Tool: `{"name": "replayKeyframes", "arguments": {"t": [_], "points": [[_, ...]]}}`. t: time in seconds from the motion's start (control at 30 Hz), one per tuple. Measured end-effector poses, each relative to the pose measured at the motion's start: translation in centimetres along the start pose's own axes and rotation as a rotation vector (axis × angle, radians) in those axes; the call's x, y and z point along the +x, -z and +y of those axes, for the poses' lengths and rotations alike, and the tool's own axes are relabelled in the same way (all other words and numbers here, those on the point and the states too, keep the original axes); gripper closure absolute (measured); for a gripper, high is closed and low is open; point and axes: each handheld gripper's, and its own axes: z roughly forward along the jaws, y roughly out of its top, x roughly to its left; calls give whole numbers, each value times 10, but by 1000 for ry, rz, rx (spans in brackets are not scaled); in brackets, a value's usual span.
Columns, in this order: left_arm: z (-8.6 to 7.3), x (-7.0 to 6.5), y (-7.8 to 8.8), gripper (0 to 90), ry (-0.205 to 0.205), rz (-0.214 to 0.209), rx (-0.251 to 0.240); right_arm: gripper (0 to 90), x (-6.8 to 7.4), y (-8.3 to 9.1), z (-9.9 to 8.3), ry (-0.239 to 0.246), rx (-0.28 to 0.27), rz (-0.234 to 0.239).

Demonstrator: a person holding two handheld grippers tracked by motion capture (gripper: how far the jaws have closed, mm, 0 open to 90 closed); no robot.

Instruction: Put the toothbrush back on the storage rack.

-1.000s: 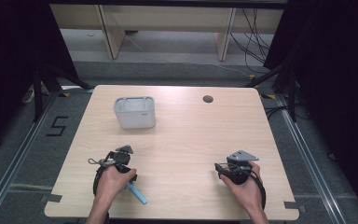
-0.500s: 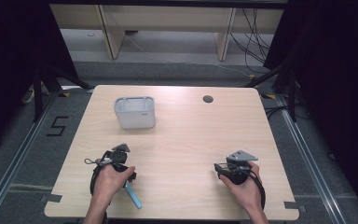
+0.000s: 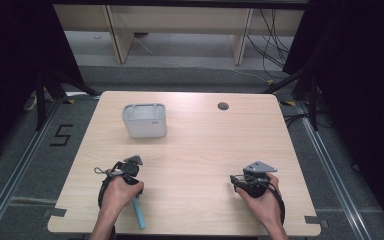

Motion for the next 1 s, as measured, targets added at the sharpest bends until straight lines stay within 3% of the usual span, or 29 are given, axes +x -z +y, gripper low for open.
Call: {"name": "replayKeyframes", "arguments": {"t": [0.13,0.2,0.3,0.4,0.47,0.53,0.57,0.67,0.7,0.8,0.87,0.93,0.97,1.0], "points": [[0,3,-1,753,-24,-9,-8,435,-2,-1,0,28,-12,1],[0,2,-1,789,-68,-17,-17,435,-1,-1,0,36,-7,-13],[3,2,-1,795,-98,-14,-11,434,-1,-1,0,17,1,-4],[4,3,-2,798,-108,-12,-14,434,-2,-1,-1,38,-5,-12],[4,4,-2,800,-118,-8,-21,435,1,-1,-1,-23,9,14],[4,3,-2,799,-114,-10,-12,434,0,-1,-1,-11,5,5],[5,4,-2,796,-139,-4,-6,434,1,-1,-1,-23,11,11],[5,5,-2,772,-148,0,-10,434,1,-1,-1,-18,12,13],[5,6,-2,734,-152,0,-12,434,0,-1,-1,-2,7,8],[3,9,-2,667,-145,-2,-30,434,1,-1,-1,-17,12,11],[1,9,-2,629,-134,-6,-25,434,0,-2,-2,11,-7,-6],[-2,9,-1,596,-149,-7,-26,433,0,-2,-1,3,5,-5],[-3,9,-1,596,-163,-14,-19,433,1,-2,-1,-8,5,-3],[-6,7,-1,561,-152,-25,-17,433,0,-2,0,11,9,26]]}}
